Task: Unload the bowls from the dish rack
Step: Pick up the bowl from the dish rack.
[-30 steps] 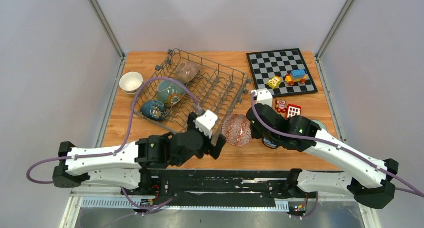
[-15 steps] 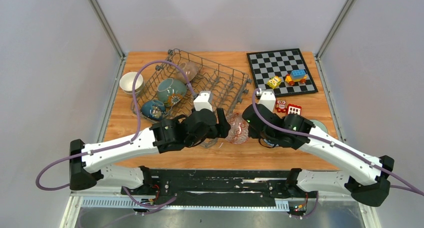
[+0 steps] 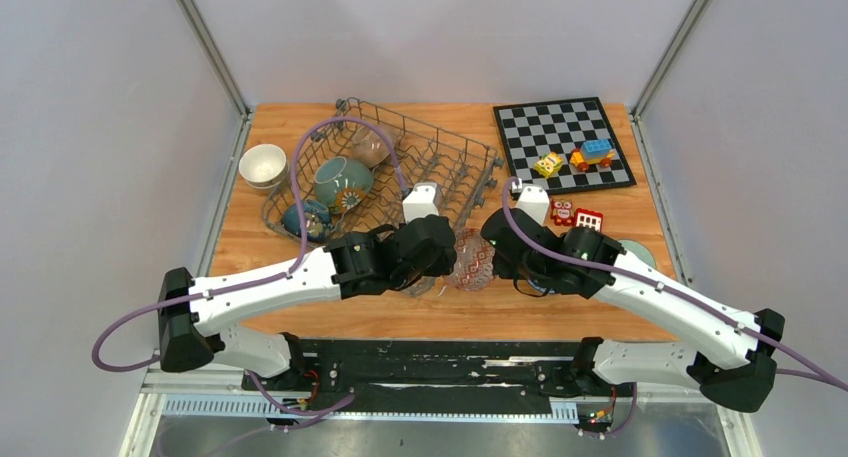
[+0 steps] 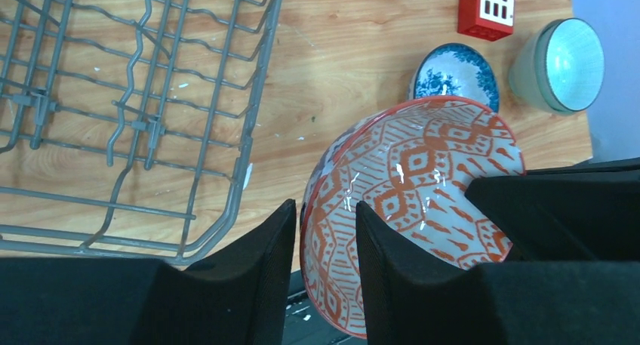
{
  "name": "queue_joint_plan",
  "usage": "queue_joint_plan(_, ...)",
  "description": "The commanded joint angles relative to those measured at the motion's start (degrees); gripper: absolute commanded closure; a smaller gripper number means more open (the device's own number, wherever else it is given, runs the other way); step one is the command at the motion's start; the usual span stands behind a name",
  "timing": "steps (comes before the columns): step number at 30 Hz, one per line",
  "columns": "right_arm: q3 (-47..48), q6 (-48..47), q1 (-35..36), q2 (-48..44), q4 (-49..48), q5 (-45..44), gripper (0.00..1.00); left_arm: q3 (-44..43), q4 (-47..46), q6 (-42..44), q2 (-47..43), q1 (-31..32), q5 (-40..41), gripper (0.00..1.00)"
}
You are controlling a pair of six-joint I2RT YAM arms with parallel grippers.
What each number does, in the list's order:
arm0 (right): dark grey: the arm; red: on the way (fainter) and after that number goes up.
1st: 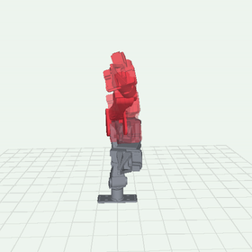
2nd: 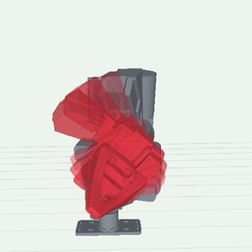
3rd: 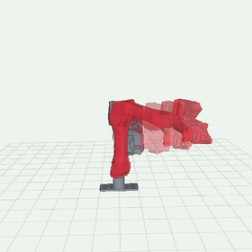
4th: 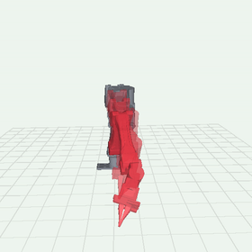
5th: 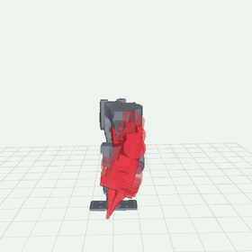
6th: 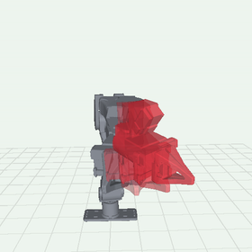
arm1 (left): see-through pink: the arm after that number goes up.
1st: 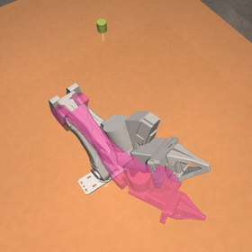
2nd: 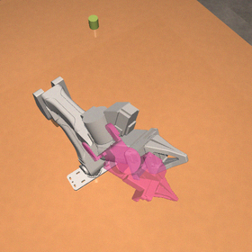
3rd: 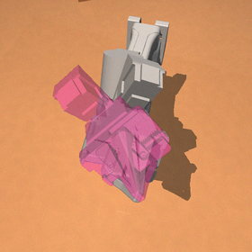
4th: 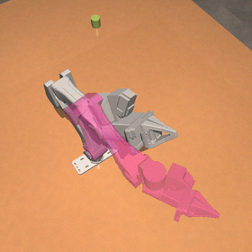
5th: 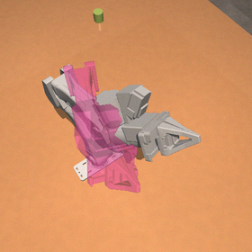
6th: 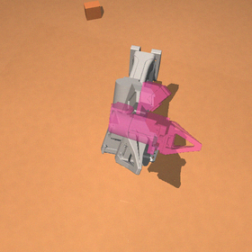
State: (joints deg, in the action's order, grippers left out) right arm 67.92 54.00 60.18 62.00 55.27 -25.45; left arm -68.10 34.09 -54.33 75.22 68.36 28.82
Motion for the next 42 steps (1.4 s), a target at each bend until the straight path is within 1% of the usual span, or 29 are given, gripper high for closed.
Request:
queue_joint_plan(1,2.16,1.66,-0.59,-0.12,0.71,0.31,0.97,-1.58,1.42,0.32,1.25,-0.50,2.02,0.65)
queue_joint_plan(2,2.31,1.73,-0.58,-0.12,0.72,0.41,0.96,-1.60,1.49,0.36,1.32,-0.51,2.06,0.68)
queue_joint_plan(4,2.57,1.78,-0.60,0.09,0.79,0.61,0.96,-1.60,1.54,0.36,1.54,-0.51,2.04,0.77)
queue_joint_plan(6,2.81,1.59,-0.60,0.35,0.85,0.75,0.96,-1.68,1.54,0.27,1.67,-0.48,1.92,0.88)
queue_joint_plan(7,2.83,1.43,-0.59,0.46,0.81,0.75,0.96,-1.69,1.63,0.20,1.75,-0.50,1.87,0.95)
queue_joint_plan(8,2.84,1.21,-0.62,0.61,0.81,0.76,0.97,-1.69,1.65,0.14,1.71,-0.46,1.77,1.00)
queue_joint_plan(10,3.12,-0.38,-0.60,0.90,0.79,0.73,0.96,-1.69,1.49,0.16,1.70,-0.58,1.52,1.00)
queue_joint_plan(14,3.85,-4.38,-0.65,1.41,0.72,0.58,0.75,-1.37,0.87,0.28,1.24,-0.67,0.79,1.00)
queue_joint_plan(16,4.16,-6.73,-0.59,1.54,0.77,0.58,0.69,-1.25,0.70,0.12,1.08,-0.64,0.76,1.00)
queue_joint_plan(21,3.99,-11.77,-0.69,1.66,1.26,0.48,0.63,-1.25,0.30,-0.40,0.88,-0.70,0.21,1.00)
queue_joint_plan(26,3.93,-15.57,-0.68,3.00,1.93,1.58,0.62,-1.26,0.13,-0.59,1.15,-0.76,-0.70,1.00)
queue_joint_plan(28,3.80,-16.31,-0.68,3.36,2.06,1.79,0.63,-1.04,-0.12,-0.69,1.13,-0.75,-0.90,1.00)
queue_joint_plan(31,3.45,-16.63,-0.93,3.84,1.74,2.43,0.70,-0.69,-0.52,-0.91,0.88,-0.77,-1.05,1.00)
queue_joint_plan(33,3.32,-16.56,-1.03,4.07,1.57,2.91,0.80,-0.56,-0.66,-0.96,0.80,-0.75,-1.11,1.00)
queue_joint_plan(35,3.19,-16.26,-1.07,3.94,1.35,3.12,0.94,-0.55,-0.73,-0.87,0.68,-0.73,-0.96,1.00)
queue_joint_plan(36,3.13,-15.92,-1.04,3.78,1.33,2.94,0.96,-0.47,-0.77,-0.80,0.67,-0.76,-0.96,1.00)
queue_joint_plan(38,2.99,-15.33,-1.04,3.35,1.34,2.53,0.96,-0.37,-1.00,-0.38,0.61,-0.76,-0.88,1.00)
queue_joint_plan(42,3.28,-14.84,-2.37,1.96,3.05,0.41,0.97,0.20,-1.35,1.62,-0.05,-0.76,-0.76,0.41)
